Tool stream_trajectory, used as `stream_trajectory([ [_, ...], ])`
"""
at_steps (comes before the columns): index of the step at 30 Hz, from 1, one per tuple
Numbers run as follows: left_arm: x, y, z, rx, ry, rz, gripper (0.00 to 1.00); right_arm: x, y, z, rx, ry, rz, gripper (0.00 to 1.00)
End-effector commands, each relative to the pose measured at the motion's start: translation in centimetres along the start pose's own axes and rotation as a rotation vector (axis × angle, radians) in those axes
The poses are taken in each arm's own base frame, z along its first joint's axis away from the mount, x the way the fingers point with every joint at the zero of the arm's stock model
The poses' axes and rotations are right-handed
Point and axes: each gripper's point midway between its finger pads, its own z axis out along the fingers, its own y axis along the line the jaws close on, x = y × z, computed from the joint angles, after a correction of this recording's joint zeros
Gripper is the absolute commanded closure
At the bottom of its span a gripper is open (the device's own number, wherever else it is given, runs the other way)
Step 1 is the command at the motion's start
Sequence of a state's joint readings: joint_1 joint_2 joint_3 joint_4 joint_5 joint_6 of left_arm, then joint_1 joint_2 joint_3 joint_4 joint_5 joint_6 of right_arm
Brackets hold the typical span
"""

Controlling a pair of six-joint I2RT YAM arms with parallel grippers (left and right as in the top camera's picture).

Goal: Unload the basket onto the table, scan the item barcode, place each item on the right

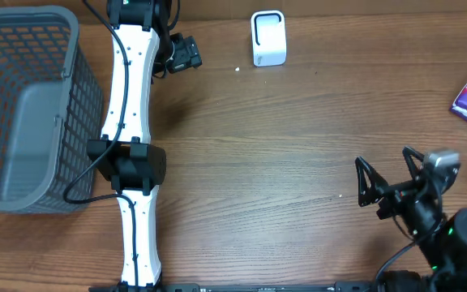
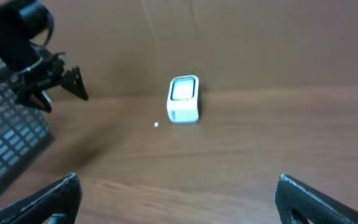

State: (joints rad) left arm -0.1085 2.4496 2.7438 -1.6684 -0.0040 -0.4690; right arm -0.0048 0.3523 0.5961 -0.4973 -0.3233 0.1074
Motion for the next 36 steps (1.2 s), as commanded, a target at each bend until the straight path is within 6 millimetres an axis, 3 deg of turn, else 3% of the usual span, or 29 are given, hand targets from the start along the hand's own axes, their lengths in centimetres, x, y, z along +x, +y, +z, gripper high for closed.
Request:
stream_trajectory([
  [1, -0.2, 0.0, -1.1, 0.015, -0.022, -0.01, 0.0, 1.8, -0.2, 0.0, -0.016, -0.062, -0.036, 0.0],
  [11, -0.2, 0.0, -1.1, 0.015, -0.022, -0.01, 0.0, 4.3, -0.5, 0.6, -0.046, -0.231, -0.113, 0.0],
  [25, -0.2, 0.0, -1.1, 0.015, -0.022, -0.01, 0.0, 5.2, -1.9, 1.7, -0.02, -0.365, -0.142, 0.0],
  [32, -0.2, 0.0, -1.1, 0.015, -0.022, -0.01, 0.0, 5.0, -3.0, 1.6, 0.046, -0.372, -0.128, 0.0],
  [36, -0.2, 0.0, -1.1, 0.015, -0.022, -0.01, 0.0, 7.0, -4.2, 2.3, 0.096, -0.287, -0.101, 0.0],
])
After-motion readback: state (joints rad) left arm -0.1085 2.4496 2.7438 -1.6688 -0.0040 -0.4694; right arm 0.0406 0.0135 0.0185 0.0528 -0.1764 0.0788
